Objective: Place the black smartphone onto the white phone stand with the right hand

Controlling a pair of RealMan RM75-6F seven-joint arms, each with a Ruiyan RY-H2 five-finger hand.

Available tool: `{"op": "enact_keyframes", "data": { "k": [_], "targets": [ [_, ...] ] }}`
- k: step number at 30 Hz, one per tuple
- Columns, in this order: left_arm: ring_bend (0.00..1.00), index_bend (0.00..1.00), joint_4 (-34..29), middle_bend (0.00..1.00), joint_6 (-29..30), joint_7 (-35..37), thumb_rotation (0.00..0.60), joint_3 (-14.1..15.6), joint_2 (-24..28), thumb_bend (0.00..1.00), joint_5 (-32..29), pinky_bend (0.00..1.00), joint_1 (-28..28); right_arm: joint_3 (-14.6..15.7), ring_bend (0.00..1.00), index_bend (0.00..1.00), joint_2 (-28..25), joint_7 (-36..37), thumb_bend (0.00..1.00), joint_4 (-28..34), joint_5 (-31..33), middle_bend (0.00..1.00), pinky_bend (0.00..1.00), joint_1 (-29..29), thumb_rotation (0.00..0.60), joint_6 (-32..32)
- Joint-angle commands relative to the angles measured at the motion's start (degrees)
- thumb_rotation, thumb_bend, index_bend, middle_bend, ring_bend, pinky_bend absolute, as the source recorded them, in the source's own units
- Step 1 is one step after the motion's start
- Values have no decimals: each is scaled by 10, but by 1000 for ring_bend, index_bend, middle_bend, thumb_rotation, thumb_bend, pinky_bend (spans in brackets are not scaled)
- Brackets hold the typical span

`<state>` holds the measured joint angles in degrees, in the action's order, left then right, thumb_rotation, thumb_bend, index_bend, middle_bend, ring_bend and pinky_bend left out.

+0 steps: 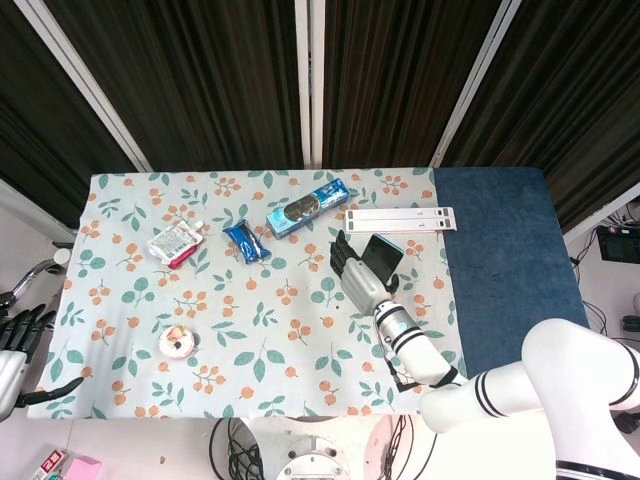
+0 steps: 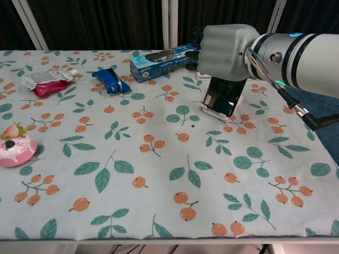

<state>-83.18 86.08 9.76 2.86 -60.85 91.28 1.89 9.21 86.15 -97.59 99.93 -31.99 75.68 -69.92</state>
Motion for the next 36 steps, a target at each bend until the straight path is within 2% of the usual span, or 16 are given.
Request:
{"op": "enact_keyframes", "data": {
  "k": [1,6,10,14,16,18,20,22,25,26,29,32,36],
  "targets": [
    [0,52,0,5,1,1,204,0,1,0,0,122,0,1,0,0,0,-1,6,-1,-4,0,0,-1,600,-1],
    [0,52,-1,5,1,2,207,0,1,0,1,122,0,-3,0,0,-11,11,0,9,-27,0,0,-4,600,-9],
    [0,52,-1,5,1,3,203,-1,1,0,0,122,1,-13,0,0,-47,44,0,60,-78,0,0,-13,600,-39],
    [0,52,1,5,3,5,205,-3,0,0,-1,122,0,-6,0,0,-127,127,0,152,-200,0,0,-54,600,-101],
    [0,52,1,5,5,5,204,-3,-1,0,-1,122,0,9,0,0,-170,188,6,182,-268,0,0,-88,600,-133],
    [0,52,2,5,7,4,205,-5,-1,0,-2,122,-1,33,0,0,-221,279,24,194,-347,0,0,-137,600,-172],
    [0,52,2,5,10,1,206,-7,-3,0,-3,122,-1,59,0,0,-262,391,35,174,-415,0,0,-196,600,-214],
    [0,52,3,5,12,-2,205,-9,-5,0,-3,122,-1,82,0,0,-288,517,43,123,-472,0,0,-257,600,-255],
    [0,52,3,5,13,-8,207,-11,-7,0,-2,122,1,99,0,0,-292,681,53,35,-508,0,0,-339,600,-306],
    [0,52,1,5,13,-12,207,-11,-8,0,-1,122,2,101,0,0,-286,747,59,-3,-511,0,0,-374,600,-325],
    [0,52,-6,5,12,-23,206,-12,-8,0,2,122,4,97,0,0,-257,878,66,-89,-496,0,0,-458,600,-355],
    [0,52,-15,5,14,-36,208,-12,-7,0,5,122,5,86,0,0,-221,974,65,-155,-470,0,0,-529,600,-360],
    [0,52,-28,5,18,-51,204,-11,-5,0,10,122,5,74,0,0,-183,1072,64,-223,-454,0,0,-591,600,-337]
  ]
}}
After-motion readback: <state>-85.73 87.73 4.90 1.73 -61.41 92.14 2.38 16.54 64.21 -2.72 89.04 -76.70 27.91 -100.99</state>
